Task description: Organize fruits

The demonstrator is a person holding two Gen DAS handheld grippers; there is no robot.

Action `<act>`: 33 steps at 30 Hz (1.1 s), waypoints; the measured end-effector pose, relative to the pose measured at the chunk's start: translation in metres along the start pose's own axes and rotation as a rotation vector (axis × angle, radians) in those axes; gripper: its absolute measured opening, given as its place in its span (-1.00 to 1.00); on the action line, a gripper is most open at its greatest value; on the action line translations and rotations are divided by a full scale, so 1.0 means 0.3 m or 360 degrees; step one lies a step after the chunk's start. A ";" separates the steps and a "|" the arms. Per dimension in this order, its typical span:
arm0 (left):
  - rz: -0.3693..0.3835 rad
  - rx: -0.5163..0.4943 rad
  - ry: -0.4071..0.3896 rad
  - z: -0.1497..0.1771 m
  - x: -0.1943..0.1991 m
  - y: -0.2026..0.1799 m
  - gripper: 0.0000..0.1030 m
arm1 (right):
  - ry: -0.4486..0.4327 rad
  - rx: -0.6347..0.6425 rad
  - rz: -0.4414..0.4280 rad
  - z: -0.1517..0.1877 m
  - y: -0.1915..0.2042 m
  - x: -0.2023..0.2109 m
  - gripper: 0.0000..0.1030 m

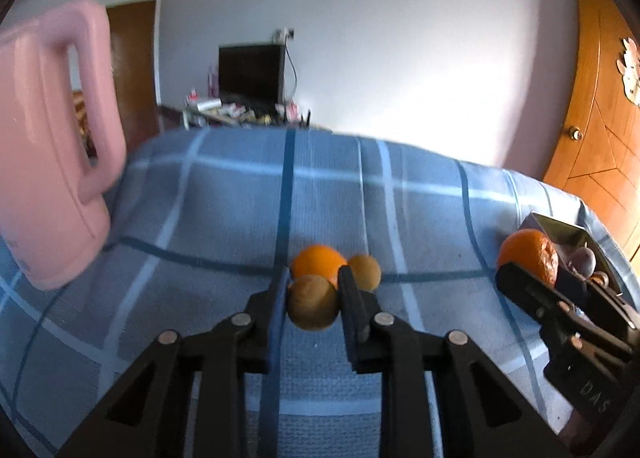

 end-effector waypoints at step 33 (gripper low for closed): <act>-0.0225 -0.0108 -0.0152 0.034 0.142 -0.152 -0.50 | -0.0202 0.0189 0.0110 0.045 -0.019 0.172 -0.03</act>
Point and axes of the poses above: each gripper's, at about its wrist camera, not at the fingertips, and x roughly against the way its jaws point, y to its left, z to its underside, the point moved 4 cm from there along -x, roughly the way its jaws point, and after that the axes turned 9 degrees about -x, right-handed, at the moved point
